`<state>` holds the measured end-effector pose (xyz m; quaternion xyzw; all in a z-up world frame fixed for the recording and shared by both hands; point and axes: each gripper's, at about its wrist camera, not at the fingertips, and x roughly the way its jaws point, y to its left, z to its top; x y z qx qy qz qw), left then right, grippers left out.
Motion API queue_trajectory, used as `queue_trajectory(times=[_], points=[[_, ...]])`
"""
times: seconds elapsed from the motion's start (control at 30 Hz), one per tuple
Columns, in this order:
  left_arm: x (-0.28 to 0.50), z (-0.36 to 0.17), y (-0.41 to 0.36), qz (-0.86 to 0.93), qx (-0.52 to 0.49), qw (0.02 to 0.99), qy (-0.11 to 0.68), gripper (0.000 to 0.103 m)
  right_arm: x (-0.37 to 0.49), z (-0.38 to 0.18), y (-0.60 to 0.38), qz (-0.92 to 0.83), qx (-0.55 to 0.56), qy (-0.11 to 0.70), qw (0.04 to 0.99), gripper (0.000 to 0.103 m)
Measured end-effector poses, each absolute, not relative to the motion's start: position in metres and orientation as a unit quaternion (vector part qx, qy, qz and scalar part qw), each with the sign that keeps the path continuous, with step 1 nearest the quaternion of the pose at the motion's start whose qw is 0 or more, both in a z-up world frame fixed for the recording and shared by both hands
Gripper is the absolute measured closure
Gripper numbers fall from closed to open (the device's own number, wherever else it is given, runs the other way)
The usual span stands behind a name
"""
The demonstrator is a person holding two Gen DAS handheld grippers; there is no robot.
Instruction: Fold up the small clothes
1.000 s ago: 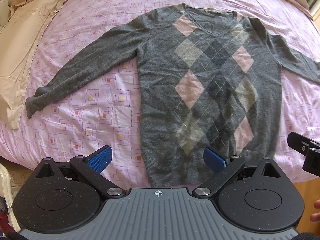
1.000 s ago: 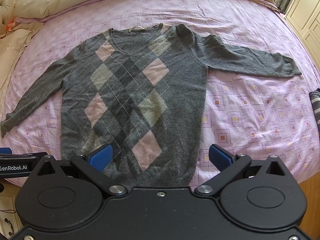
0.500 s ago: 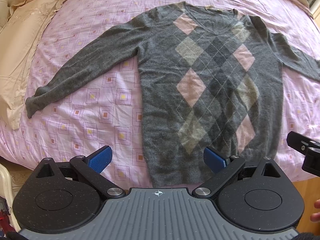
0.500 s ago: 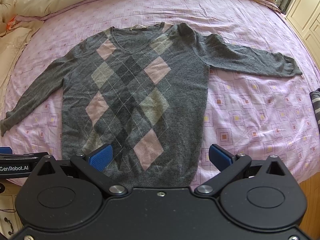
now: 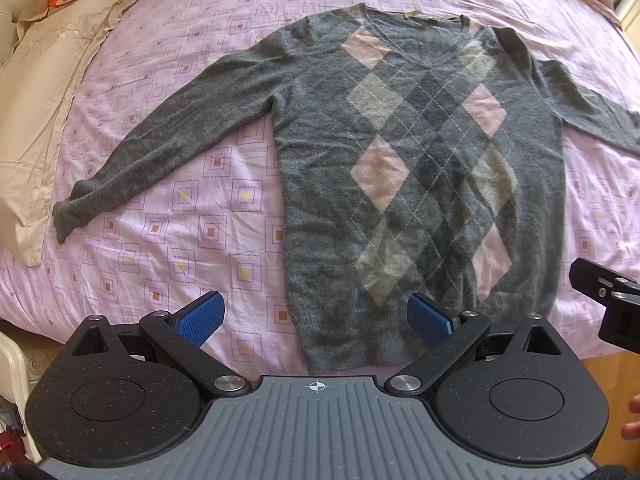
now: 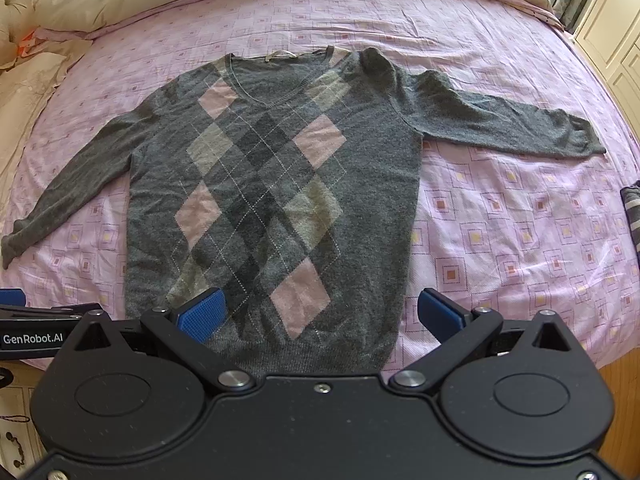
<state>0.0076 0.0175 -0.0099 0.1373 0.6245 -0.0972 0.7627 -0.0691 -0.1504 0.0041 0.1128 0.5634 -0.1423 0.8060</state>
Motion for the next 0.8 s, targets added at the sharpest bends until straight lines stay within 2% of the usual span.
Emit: queue_trajectory(times=[0.17,0.3,0.53,0.67,0.8], points=[[0.010,-0.006,0.015,-0.100,0.135,0.768,0.618,0.004,-0.067,0.006,-0.152,-0.136,0.108,0.560,0.810,0.001],[0.012,-0.003,0.011,-0.108,0.130,0.778,0.605,0.014,-0.065,0.006,-0.154,-0.124,0.109,0.554,0.816,0.001],[0.015,-0.001,-0.004,-0.121,0.123,0.790,0.588,0.014,-0.059,0.002,-0.168,-0.120,0.123,0.519,0.838,0.001],[0.019,0.007,-0.013,-0.114,0.106,0.815,0.558,0.014,-0.055,-0.007,-0.182,-0.131,0.086,0.500,0.852,0.001],[0.029,0.011,-0.029,-0.093,0.079,0.830,0.544,0.014,-0.048,-0.022,-0.206,-0.110,0.052,0.518,0.846,0.008]])
